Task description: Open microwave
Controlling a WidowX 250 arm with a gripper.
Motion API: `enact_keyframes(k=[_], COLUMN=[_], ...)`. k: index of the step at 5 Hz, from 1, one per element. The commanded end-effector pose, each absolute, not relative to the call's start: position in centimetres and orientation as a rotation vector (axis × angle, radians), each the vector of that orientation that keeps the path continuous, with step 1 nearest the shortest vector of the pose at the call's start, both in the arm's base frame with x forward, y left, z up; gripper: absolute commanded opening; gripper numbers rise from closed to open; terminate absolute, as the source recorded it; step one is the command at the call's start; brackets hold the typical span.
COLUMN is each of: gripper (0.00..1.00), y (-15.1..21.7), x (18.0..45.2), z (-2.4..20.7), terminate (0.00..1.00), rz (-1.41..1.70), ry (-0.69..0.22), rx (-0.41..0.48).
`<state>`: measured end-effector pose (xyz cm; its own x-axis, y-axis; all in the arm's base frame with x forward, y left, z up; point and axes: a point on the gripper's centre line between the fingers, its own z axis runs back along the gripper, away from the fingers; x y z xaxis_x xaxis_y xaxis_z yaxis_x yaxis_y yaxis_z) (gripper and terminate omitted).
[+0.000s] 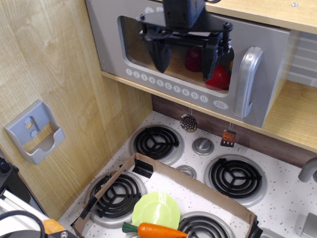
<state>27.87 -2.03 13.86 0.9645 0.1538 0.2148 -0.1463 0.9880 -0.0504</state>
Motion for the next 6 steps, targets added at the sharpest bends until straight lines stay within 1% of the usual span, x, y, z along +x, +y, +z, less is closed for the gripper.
enact_keyframes(k=[1, 3, 6], gripper=[1.00, 1.00, 1.00], y=[-5.8, -8.1, -7.7], x=[28.4, 30.4, 33.2], z=[14.0, 13.3, 13.2], terminate=[0.00, 0.00, 0.00], rz=[0.080, 0.030, -0.003], ry=[-0.332, -0.332, -0.344], rx=[-0.031, -0.054, -0.049])
